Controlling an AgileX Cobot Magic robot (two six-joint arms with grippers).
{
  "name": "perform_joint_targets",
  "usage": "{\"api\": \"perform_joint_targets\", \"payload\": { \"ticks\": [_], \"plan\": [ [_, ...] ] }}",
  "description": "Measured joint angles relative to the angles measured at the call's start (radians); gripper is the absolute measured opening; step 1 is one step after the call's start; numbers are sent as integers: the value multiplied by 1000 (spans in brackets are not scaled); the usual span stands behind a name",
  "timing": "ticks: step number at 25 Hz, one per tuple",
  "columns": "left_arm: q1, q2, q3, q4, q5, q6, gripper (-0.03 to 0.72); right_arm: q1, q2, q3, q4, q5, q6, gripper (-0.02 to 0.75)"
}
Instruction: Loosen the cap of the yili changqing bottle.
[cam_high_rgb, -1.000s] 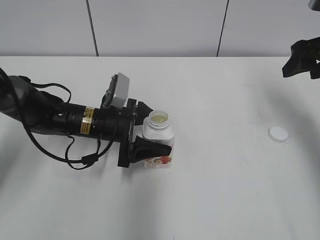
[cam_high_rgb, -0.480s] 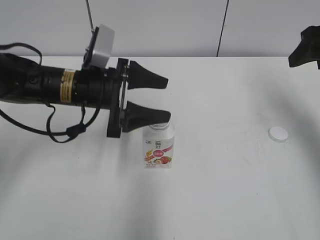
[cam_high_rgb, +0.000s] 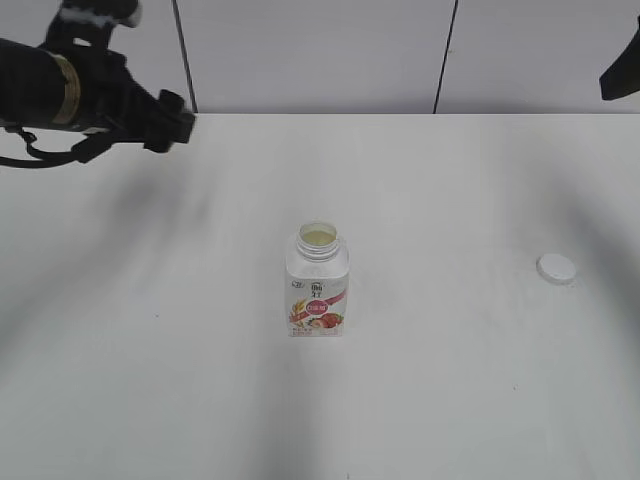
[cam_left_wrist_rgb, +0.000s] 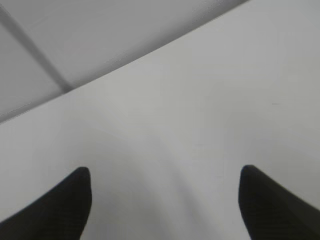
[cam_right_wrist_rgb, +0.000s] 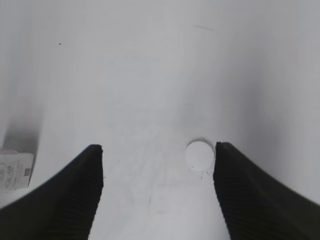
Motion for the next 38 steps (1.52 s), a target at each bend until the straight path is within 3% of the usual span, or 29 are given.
{"api": "perform_joint_targets", "payload": {
  "ticks": [2, 4, 10, 15, 20, 25, 38],
  "plan": [
    [2, -1, 1, -129, 176, -15, 552, 0, -24, -1, 1, 23, 0, 544],
    [3, -1, 1, -268, 276, 47, 552, 0, -49, -1, 1, 41, 0, 544],
    [-41, -1, -79, -857, 571, 556, 552, 0, -95, -2, 4, 73, 0, 544],
    [-51, -36, -203, -1154, 821, 803, 550, 0, -99, -2, 3, 180, 0, 544],
    [-46, -132, -221, -1199, 1050, 851, 547, 0, -101, -3, -52, 320, 43, 544],
    [-37, -248, -208, -1197, 1206, 873, 547, 0, -162, 5, -136, 336, 100, 544],
    [-37, -944, 181, -1231, 1265, 878, 544, 0, -772, 332, -144, 343, 115, 543]
  ]
}}
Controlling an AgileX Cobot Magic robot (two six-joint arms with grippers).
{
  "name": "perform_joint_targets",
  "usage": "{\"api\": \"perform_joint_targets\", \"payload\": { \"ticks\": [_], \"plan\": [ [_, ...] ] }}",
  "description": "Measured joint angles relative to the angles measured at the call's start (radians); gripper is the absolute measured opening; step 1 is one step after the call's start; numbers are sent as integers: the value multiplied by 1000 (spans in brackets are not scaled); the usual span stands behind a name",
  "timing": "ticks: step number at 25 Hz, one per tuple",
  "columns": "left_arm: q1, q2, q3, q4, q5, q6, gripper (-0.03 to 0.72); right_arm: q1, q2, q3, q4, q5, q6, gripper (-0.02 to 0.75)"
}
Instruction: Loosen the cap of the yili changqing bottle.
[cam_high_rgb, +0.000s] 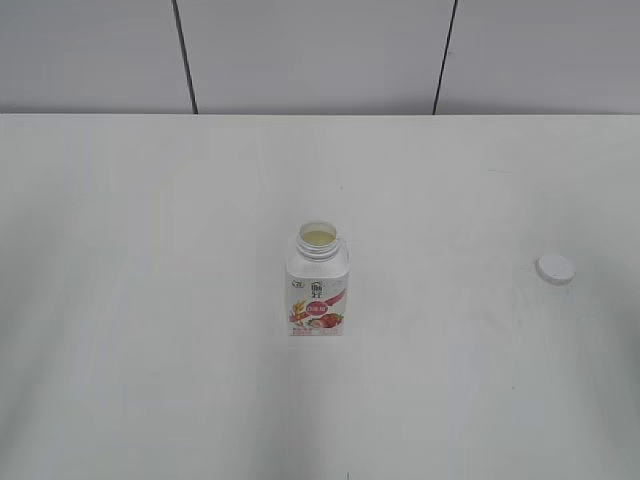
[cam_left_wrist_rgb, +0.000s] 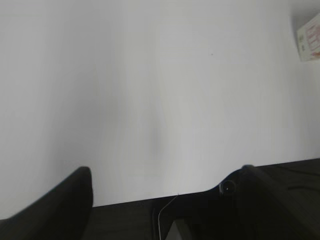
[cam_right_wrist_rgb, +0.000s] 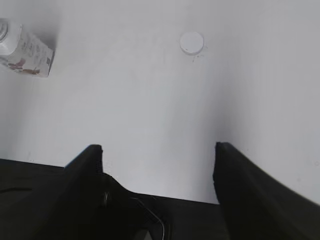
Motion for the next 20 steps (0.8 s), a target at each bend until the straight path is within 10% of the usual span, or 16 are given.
{"api": "perform_joint_targets", "payload": {
  "ticks": [20],
  "plan": [
    [0, -749, 280, -125, -97, 228, 523, 0, -730, 358, -99, 10, 15, 535]
  ]
}}
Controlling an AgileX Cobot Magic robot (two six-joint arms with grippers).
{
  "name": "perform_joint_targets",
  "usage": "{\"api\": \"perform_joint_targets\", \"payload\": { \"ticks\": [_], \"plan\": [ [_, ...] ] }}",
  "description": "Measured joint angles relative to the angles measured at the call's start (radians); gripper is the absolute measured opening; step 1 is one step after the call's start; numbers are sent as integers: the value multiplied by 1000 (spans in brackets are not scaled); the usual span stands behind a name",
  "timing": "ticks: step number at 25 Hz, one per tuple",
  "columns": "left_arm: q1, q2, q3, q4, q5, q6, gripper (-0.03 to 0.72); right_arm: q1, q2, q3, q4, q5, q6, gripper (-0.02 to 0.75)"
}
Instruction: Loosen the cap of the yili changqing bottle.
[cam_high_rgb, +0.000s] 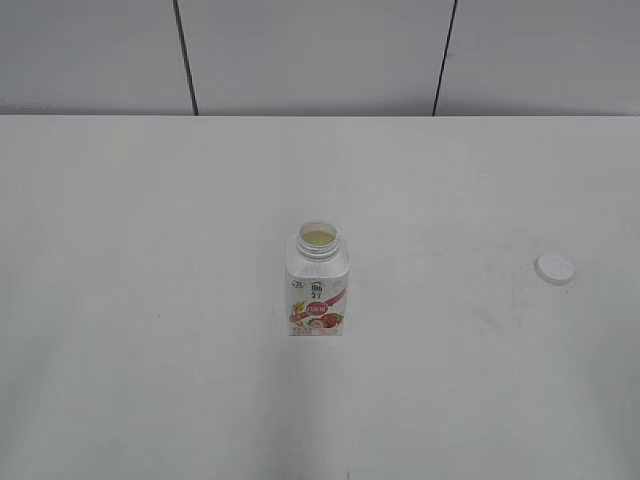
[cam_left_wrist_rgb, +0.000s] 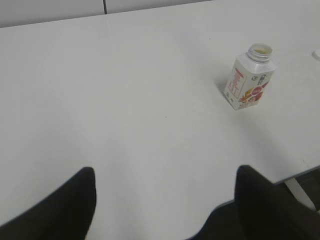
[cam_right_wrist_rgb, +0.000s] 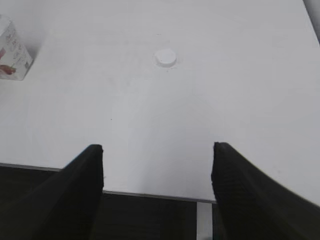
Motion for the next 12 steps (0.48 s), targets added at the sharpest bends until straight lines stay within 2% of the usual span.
{"api": "perform_joint_targets", "payload": {
  "ticks": [6, 12],
  "plan": [
    [0, -31, 52, -35, -58, 14, 523, 0, -1, 9, -18, -6, 3, 535],
    [0, -33, 54, -44, -61, 18, 523, 0, -1, 50, -26, -108, 4, 534]
  ]
}}
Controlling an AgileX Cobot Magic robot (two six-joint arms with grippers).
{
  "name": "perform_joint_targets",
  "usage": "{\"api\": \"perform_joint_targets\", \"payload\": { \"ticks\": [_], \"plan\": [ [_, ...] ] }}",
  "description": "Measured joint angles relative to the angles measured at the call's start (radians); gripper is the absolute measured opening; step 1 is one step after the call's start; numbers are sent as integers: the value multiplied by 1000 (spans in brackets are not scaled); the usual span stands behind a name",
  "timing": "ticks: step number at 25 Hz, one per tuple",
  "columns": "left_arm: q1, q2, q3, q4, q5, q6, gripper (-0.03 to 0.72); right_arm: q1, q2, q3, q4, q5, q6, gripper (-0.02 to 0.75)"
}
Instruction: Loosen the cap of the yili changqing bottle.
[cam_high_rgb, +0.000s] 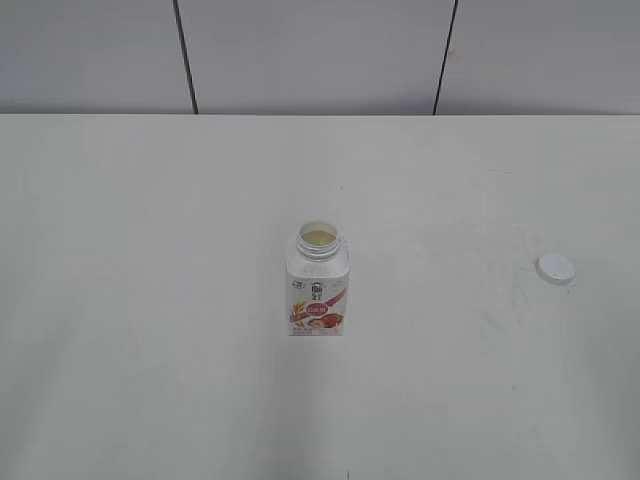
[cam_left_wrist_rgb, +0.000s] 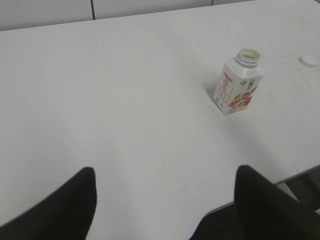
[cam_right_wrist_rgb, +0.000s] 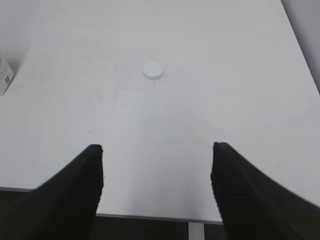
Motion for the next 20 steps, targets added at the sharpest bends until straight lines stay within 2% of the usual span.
{"api": "perform_joint_targets", "payload": {
  "ticks": [6, 9, 15, 20],
  "plan": [
    [8, 0, 0, -9, 0, 1, 512, 0, 0, 0, -3, -9, 2, 533],
    [78, 0, 0, -11, -1, 1, 511, -1, 0, 0, -2, -12, 2, 533],
    [303, 0, 1, -11, -2, 1, 510, -21, 0, 0, 7, -12, 3, 533],
    [334, 0, 1, -6, -2, 1, 510, -21, 0, 0, 9, -12, 3, 533]
  ]
}}
